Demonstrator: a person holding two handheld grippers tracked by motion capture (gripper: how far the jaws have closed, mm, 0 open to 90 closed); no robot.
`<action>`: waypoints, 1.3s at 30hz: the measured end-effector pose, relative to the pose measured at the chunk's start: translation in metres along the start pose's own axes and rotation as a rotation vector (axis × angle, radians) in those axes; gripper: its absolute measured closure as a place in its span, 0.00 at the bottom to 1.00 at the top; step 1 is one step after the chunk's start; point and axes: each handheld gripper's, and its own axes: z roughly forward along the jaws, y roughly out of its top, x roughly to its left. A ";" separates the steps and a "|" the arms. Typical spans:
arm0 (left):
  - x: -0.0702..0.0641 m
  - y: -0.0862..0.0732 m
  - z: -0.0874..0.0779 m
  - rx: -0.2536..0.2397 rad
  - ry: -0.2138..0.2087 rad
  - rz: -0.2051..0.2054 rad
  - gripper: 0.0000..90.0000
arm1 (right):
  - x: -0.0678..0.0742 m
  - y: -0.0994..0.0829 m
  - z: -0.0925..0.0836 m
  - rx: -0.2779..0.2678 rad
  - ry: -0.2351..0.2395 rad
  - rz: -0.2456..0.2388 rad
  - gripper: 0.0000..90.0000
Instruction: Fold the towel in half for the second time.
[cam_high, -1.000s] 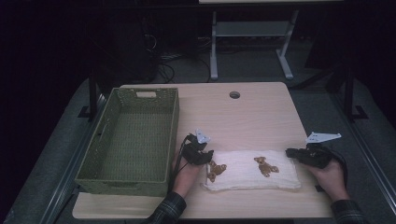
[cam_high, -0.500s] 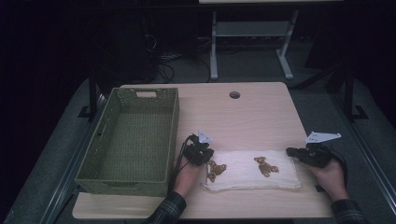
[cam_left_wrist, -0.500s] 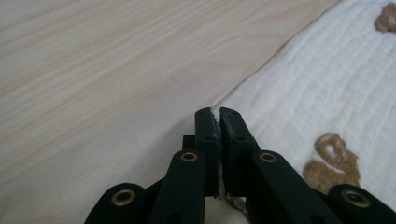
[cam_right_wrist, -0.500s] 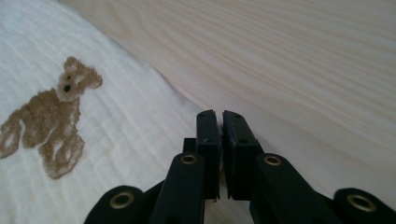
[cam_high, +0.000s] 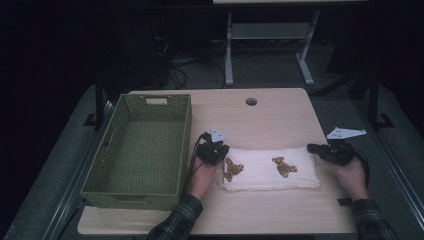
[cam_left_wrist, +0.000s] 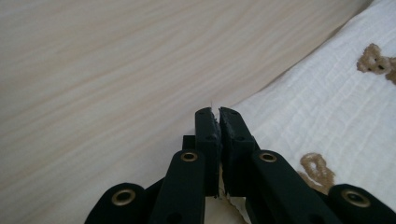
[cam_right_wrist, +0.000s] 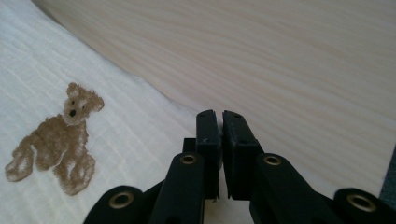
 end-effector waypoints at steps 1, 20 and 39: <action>0.001 0.002 0.000 -0.010 0.004 -0.004 0.96 | -0.001 0.002 0.001 -0.003 -0.002 0.008 0.95; -0.010 -0.005 -0.019 -0.044 0.010 0.010 0.96 | 0.002 -0.003 -0.017 -0.040 0.013 0.004 0.95; -0.029 -0.023 -0.044 -0.021 -0.001 0.047 0.96 | 0.029 -0.020 -0.039 -0.012 0.021 -0.035 0.95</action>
